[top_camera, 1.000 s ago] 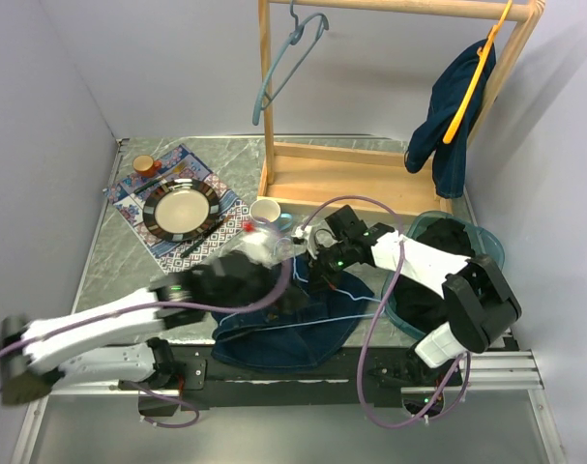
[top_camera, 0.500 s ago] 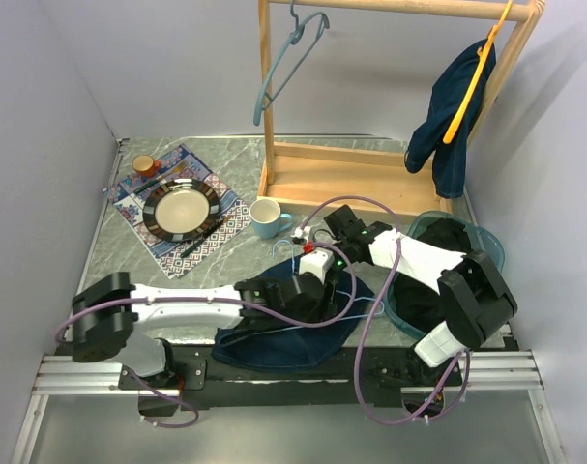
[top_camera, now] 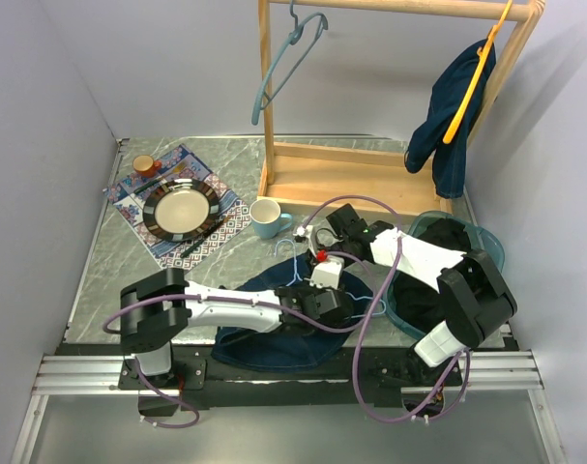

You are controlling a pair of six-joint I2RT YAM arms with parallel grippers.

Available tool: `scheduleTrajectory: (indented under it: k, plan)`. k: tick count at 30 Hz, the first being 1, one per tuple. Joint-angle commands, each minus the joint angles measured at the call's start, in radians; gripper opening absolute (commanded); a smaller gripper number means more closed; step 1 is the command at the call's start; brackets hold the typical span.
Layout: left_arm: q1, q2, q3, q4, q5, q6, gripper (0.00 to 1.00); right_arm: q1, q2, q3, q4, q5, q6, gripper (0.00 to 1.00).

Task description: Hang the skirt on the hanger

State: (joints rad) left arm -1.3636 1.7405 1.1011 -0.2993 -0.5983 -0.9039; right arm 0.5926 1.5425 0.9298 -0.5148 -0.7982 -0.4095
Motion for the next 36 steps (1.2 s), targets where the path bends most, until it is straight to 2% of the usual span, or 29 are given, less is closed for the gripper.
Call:
scheduleTrajectory:
  k: [1,2,4,5,7,14,18,19,21,22,25,28,36]
  plan:
    - [-0.020,0.033,0.062,-0.075,-0.070,-0.004,0.49,-0.004,0.007,0.038,-0.010,-0.022,0.000,0.00]
    - [-0.023,0.036,0.068,-0.083,-0.077,-0.001,0.37,-0.005,0.005,0.038,-0.011,-0.022,0.000,0.00]
    - [-0.028,0.039,0.078,-0.093,-0.083,0.016,0.30,-0.007,0.007,0.038,-0.013,-0.024,-0.002,0.00]
    - [-0.029,0.039,0.083,-0.098,-0.084,0.020,0.22,-0.008,0.007,0.037,-0.011,-0.025,0.000,0.00]
    - [-0.029,0.024,0.083,-0.103,-0.086,0.039,0.11,-0.008,0.005,0.035,-0.013,-0.027,-0.002,0.00]
    - [-0.029,-0.116,0.049,-0.092,-0.072,0.111,0.05,-0.013,0.004,0.035,-0.016,-0.035,-0.006,0.00]
    - [-0.029,-0.173,0.020,-0.077,0.000,0.117,0.08,-0.014,0.002,0.037,-0.019,-0.039,-0.011,0.00]
    - [-0.031,-0.176,0.014,-0.070,0.020,0.115,0.18,-0.014,0.002,0.035,-0.018,-0.041,-0.009,0.00]
    - [-0.029,-0.167,0.002,-0.063,0.054,0.102,0.25,-0.014,0.001,0.037,-0.019,-0.039,-0.009,0.00]
    - [-0.029,-0.161,-0.003,-0.057,0.057,0.099,0.33,-0.013,0.002,0.037,-0.018,-0.039,-0.009,0.00]
    - [-0.031,-0.118,0.003,-0.061,0.035,0.071,0.47,-0.013,0.011,0.043,-0.025,-0.038,-0.003,0.00]
    - [-0.029,-0.056,0.035,-0.076,0.002,0.048,0.55,-0.019,0.043,0.058,-0.053,-0.109,0.023,0.00]
    - [-0.029,0.040,0.071,-0.130,-0.070,-0.004,0.55,-0.017,0.103,0.066,-0.045,-0.133,0.078,0.00]
